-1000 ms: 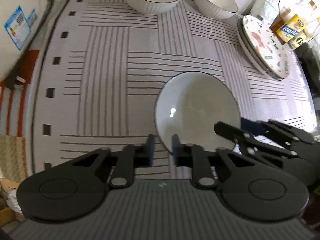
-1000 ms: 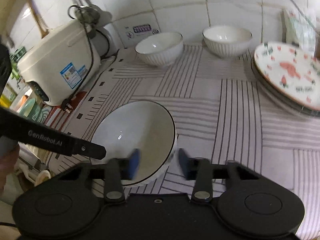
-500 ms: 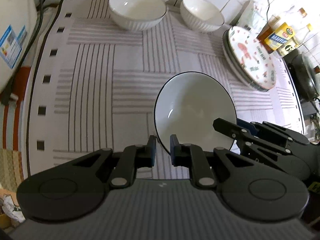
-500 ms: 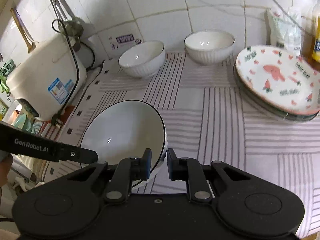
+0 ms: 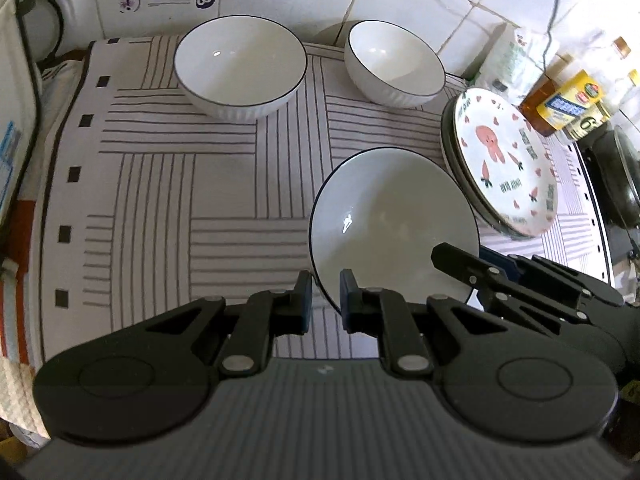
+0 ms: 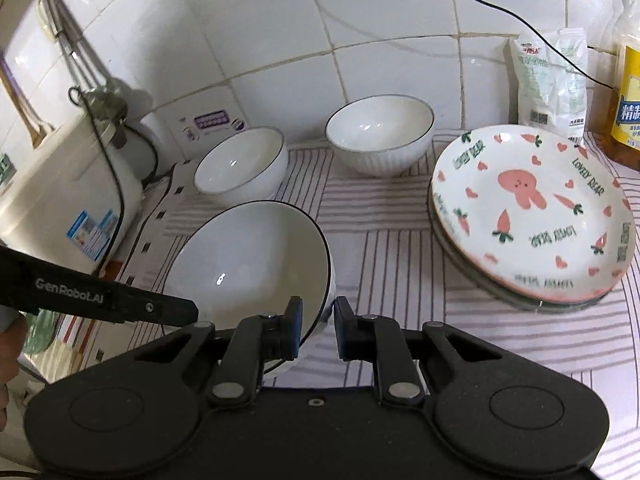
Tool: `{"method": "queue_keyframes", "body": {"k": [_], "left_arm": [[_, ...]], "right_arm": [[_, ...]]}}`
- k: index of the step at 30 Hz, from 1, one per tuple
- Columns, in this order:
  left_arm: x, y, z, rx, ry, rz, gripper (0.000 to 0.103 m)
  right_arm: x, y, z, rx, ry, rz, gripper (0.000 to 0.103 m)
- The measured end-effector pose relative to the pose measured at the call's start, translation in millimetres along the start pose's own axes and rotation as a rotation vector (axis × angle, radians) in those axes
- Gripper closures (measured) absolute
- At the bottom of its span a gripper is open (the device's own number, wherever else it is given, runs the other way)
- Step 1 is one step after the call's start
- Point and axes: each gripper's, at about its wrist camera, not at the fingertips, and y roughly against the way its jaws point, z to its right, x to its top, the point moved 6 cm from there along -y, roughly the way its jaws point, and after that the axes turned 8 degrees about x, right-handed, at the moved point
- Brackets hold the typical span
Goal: Organize plates and bowls
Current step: 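Grip the lone white bowl rim with the left tool while the right tool grips it too, then carry the white bowl onto the white bowl by the wall with both tools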
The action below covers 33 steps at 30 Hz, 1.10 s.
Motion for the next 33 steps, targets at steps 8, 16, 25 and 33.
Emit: {"method": "queue_keyframes", "body": {"k": [8,16,25,33], "left_arm": [[22.8,-31.2,19.5,0.096,-0.067,-0.027,0.09],[25.6,-46.6,20.8,0.119,-0.013,-0.032,0.09],[28.9,-6.5,7.4,0.05,0.05,0.035,0.085],[27.9,40.8,-21.4,0.042,-0.006,0.129,0.081]], "right_arm": [[15.5,-17.4,24.5,-0.009,-0.017,-0.006,0.081],[16.1,-30.3,38.5,-0.005,-0.038,-0.011,0.078],[21.2,-11.8,24.6,-0.055,0.091,0.021,0.072],[32.7,26.7,-20.2,-0.044,0.172,0.109,0.06]]}}
